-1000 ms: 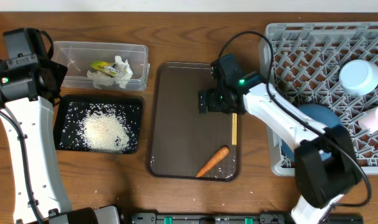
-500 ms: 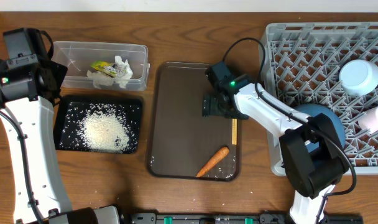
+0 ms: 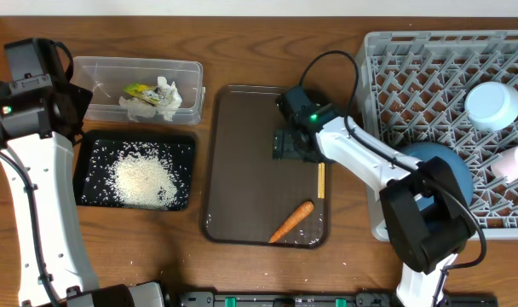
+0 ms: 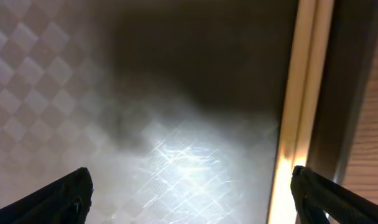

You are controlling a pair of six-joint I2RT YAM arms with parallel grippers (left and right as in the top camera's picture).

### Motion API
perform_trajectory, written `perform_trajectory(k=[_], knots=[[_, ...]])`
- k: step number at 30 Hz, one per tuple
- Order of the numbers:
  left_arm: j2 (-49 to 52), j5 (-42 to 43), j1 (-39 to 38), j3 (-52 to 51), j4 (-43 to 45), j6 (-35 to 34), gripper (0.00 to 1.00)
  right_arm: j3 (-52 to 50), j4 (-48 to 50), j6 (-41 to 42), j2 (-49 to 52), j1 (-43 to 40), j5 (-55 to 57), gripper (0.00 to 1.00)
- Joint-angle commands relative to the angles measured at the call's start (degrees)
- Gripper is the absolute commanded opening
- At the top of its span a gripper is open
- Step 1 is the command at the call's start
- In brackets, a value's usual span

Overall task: Sort waste into correct bins and load items into the dishwasher rack
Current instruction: 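Reach the right gripper to the wooden chopsticks on the brown tray, then lower the right gripper around the chopsticks and close on them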

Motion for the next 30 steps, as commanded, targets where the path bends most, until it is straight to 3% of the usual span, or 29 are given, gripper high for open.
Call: perform_trajectory(k=[1, 30], knots=[[0.2, -1.2, 0.3, -0.2, -0.1, 0.7, 0.99, 0.1, 0.1, 0.9, 0.5, 0.6, 1.0, 0.99], [0.2, -1.2, 0.3, -0.2, -0.1, 0.7, 0.99, -1.6, 1.5, 0.9, 0.5, 1.9, 4.1, 0.99]])
